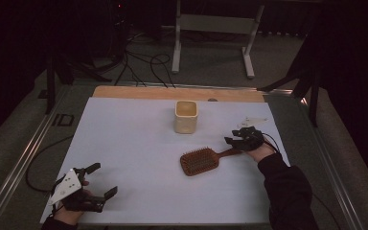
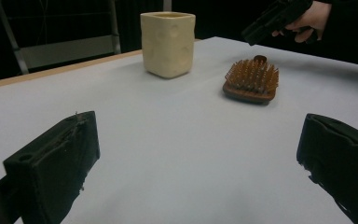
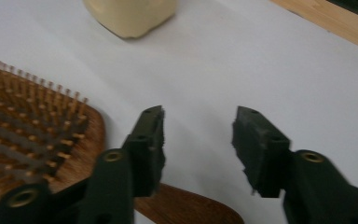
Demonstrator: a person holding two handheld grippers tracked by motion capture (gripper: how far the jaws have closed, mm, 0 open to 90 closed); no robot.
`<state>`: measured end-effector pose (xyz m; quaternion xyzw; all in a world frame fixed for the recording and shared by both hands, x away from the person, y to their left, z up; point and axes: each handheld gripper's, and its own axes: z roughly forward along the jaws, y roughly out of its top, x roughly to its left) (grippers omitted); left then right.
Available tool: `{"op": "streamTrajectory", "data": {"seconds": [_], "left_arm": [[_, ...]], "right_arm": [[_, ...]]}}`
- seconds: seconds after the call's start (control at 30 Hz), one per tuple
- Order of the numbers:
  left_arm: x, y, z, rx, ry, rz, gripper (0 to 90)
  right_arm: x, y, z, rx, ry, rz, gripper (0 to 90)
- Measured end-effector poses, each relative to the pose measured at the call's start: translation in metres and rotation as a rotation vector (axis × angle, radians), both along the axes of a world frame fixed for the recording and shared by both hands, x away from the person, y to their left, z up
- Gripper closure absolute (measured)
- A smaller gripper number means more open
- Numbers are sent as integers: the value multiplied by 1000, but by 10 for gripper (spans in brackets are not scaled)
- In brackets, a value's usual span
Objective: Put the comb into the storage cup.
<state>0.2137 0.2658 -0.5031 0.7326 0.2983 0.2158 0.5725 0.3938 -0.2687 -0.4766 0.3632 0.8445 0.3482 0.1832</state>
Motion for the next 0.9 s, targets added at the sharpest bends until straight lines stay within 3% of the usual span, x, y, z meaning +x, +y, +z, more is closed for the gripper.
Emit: {"op": "streamTrajectory", "data": {"seconds": [0.23, 0.3, 0.47, 0.63, 0.9], "left_arm": [[0, 0, 0, 3, 0, -1, 0], [0, 0, 0, 3, 0, -1, 0], [0, 0, 0, 4, -1, -2, 0], [0, 0, 0, 5, -1, -3, 0], [0, 0, 0, 4, 0, -6, 0]], "right_arm": [[3, 0, -3, -41, 19, -14, 693], [5, 2, -5, -75, 30, -23, 767], [7, 2, -6, -100, 43, -29, 894], [8, 4, -10, -168, 47, -9, 900], [9, 4, -18, -187, 87, -2, 900]]}}
